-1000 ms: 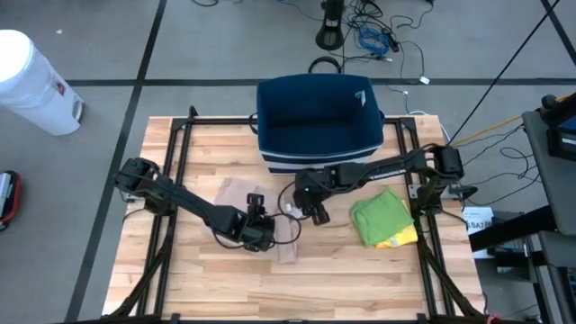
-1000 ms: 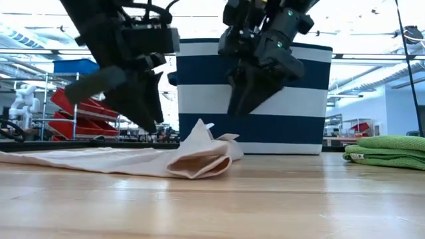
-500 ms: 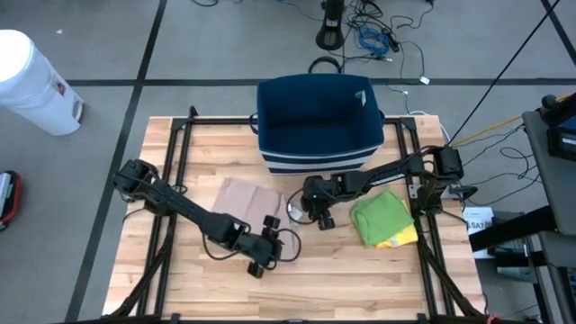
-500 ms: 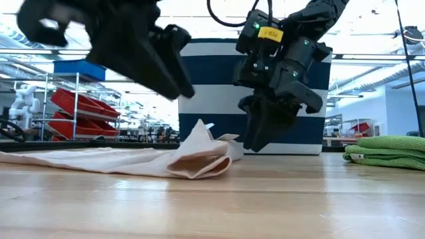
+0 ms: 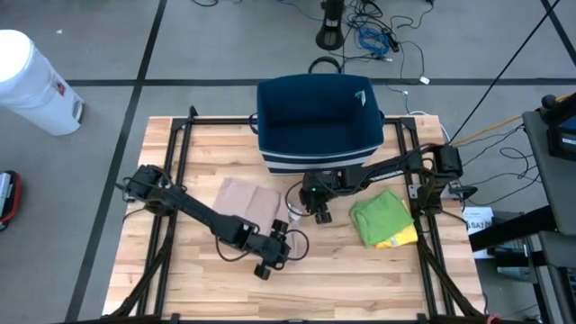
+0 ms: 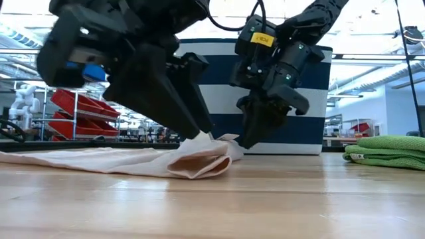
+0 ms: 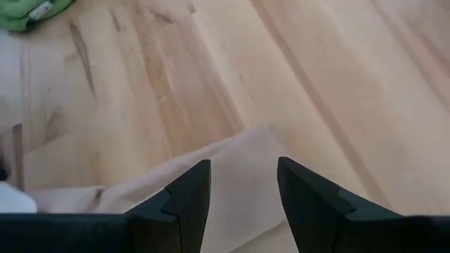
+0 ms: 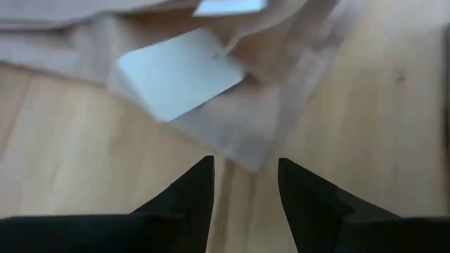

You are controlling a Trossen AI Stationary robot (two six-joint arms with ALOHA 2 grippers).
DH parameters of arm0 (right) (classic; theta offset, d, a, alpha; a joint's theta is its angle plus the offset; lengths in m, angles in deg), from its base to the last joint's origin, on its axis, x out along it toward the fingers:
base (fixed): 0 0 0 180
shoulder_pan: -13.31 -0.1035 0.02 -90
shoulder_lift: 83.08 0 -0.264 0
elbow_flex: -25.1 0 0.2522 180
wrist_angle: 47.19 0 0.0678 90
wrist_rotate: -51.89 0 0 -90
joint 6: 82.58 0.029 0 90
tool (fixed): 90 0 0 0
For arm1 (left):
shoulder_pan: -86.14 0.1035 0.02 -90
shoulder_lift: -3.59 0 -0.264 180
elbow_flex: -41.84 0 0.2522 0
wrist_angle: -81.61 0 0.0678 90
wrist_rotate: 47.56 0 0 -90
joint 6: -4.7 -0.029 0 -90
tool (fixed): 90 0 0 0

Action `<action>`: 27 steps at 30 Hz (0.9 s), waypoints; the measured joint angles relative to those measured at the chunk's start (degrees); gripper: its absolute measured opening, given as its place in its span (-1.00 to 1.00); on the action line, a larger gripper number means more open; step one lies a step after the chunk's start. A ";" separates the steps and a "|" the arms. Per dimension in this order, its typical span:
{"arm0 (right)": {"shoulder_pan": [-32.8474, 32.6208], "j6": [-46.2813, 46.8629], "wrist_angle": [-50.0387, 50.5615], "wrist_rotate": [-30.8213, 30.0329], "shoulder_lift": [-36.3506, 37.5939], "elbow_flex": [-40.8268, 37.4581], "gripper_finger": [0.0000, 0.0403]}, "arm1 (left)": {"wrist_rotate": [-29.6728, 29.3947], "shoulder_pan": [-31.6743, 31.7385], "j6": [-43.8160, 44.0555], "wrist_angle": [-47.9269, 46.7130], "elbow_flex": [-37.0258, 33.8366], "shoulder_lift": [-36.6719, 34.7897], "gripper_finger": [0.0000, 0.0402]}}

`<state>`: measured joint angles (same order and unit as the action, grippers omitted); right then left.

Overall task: Fold towel
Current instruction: Fold the light brown towel

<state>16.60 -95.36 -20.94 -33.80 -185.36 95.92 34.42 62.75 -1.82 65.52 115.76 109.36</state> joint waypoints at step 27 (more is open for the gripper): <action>4.15 -3.94 -3.79 12.83 -3.76 0.04 -0.29 | 5.84 1.23 2.10 -1.18 0.07 4.50 -0.14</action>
<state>20.76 -99.30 -24.73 -20.97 -189.12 95.96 40.25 63.98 0.28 64.34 115.83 113.87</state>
